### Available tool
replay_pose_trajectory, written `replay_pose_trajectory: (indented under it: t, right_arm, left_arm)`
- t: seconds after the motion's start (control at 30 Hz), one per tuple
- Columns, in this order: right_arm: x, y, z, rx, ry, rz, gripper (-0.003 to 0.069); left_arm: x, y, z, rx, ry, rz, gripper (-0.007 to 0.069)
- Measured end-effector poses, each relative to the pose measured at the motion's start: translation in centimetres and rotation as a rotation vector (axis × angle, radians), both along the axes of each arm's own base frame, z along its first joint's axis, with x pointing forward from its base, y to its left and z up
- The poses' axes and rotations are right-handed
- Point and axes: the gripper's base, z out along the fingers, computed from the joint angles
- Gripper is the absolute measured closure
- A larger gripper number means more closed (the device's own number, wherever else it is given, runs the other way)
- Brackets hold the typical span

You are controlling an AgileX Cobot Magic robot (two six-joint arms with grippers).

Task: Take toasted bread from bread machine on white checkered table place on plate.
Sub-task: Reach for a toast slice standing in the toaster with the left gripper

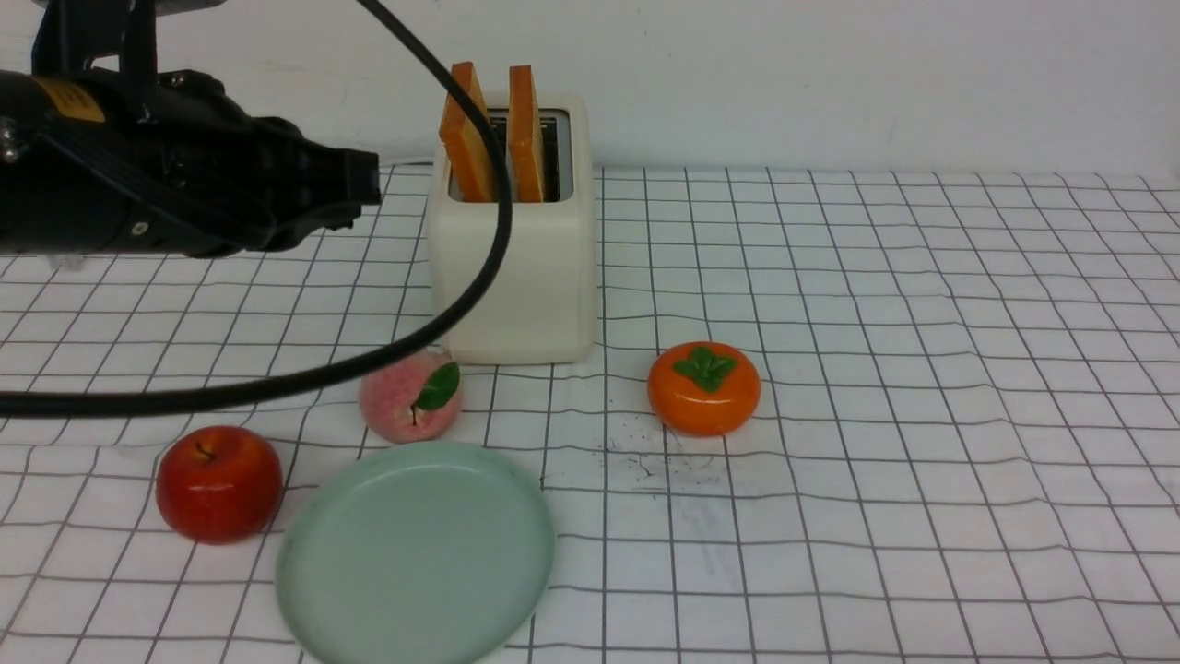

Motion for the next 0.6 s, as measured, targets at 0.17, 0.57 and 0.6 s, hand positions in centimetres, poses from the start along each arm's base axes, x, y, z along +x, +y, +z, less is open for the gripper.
replay_pose_trajectory:
  t: [0.17,0.57,0.6]
  right_arm:
    - [-0.2,-0.5,1.6,0.110,-0.150,-0.035,0.0424]
    - [-2.1,1.3,13.6,-0.284,0.204,0.242,0.0606]
    - [-2.0,1.3,13.8,-0.289,0.214,0.251,0.0607]
  left_arm:
    - [0.1,0.0,0.2,-0.006,-0.021,0.008,0.0638]
    - [3.7,-0.8,-1.6,0.002,-0.008,0.032,0.0448]
    - [3.9,-0.8,-1.6,0.002,-0.008,0.032,0.0440]
